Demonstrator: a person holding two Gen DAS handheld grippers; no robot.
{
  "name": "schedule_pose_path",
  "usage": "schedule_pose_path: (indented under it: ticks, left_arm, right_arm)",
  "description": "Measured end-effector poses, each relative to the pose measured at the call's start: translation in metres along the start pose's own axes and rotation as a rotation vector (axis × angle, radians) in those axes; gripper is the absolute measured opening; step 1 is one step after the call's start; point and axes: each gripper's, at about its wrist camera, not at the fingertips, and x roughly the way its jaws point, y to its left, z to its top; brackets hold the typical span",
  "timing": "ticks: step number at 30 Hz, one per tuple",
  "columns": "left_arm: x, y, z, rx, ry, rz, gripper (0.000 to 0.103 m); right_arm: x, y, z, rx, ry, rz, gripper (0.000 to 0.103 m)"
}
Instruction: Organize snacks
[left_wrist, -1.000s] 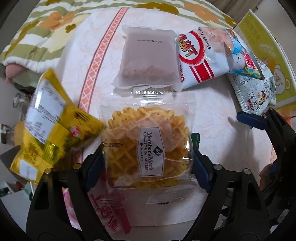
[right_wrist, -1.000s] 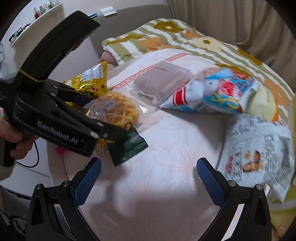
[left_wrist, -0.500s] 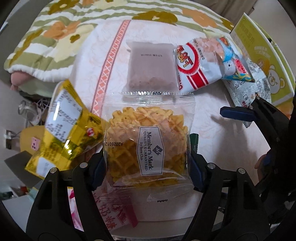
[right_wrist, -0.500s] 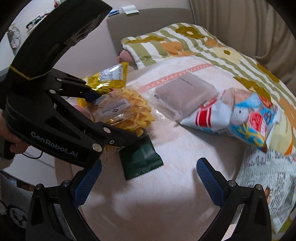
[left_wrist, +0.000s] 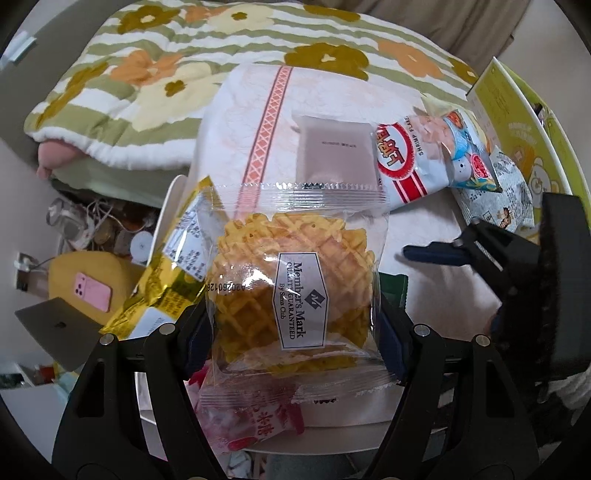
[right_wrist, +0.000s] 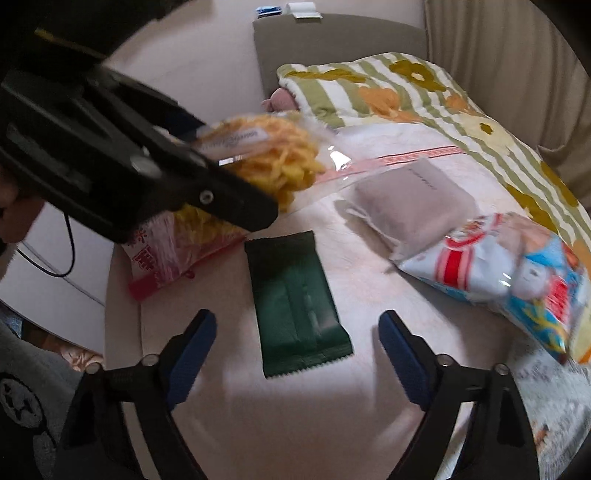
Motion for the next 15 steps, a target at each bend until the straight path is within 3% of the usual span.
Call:
schedule_pose_path:
  ticks: [9,13,15]
  left_arm:
    - [-0.007,0.005,-0.003,-0.003,-0.007,-0.001,0.071]
    - [-0.01,0.006,-0.003,-0.006,-0.01,-0.016,0.071]
    - [-0.011,0.007,-0.003,-0.009,-0.01,-0.022,0.071]
  right_arm:
    - [0.016,0.007,0.007,-0.069,0.021,-0.03,0.061]
    - [0.015,0.006,0.006,-0.079,0.028,-0.048,0.045]
    - [0.014,0.008,0.003,-0.087,0.029,-0.056,0.042]
